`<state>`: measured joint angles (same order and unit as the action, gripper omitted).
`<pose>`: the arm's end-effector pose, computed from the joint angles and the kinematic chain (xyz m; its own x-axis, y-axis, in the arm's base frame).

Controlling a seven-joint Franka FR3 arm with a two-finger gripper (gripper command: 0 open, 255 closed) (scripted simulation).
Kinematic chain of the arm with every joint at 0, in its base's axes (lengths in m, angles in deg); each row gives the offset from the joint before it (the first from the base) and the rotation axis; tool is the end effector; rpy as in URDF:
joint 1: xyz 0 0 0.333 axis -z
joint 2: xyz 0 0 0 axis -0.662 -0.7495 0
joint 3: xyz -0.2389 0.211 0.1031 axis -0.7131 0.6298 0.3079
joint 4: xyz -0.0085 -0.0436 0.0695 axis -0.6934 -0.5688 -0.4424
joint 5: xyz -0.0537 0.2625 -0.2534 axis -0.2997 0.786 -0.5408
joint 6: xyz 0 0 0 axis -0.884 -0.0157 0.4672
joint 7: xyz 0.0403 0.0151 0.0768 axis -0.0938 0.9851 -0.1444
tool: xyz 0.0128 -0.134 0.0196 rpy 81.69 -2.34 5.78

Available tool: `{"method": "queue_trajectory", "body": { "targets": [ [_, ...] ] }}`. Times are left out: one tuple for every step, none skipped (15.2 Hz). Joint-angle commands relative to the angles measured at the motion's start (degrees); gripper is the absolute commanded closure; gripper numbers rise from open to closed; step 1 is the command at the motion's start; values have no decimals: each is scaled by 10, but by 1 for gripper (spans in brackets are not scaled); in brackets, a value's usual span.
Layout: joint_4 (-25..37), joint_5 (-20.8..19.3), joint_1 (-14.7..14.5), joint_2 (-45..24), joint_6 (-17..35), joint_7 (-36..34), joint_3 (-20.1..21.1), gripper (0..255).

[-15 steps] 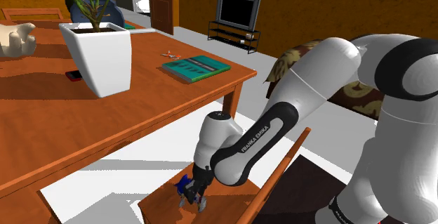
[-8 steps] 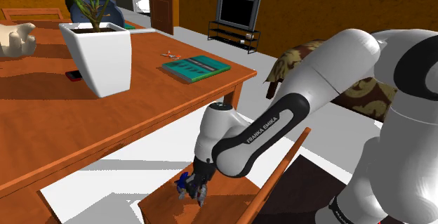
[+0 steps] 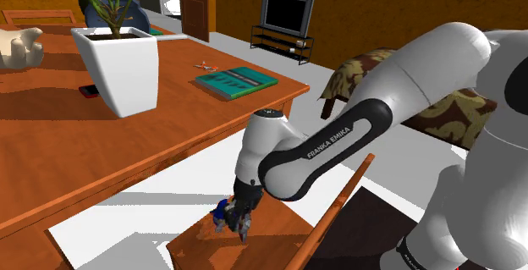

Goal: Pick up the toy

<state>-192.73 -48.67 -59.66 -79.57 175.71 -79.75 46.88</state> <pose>0.4018 0.3072 0.2913 0.9981 0.0554 -0.0276 0.0480 -0.9743 -0.2202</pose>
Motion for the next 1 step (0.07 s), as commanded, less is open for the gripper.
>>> {"method": "queue_trajectory", "body": {
  "targets": [
    [1,0,0,4,-5,0,0,255]
  ]
}}
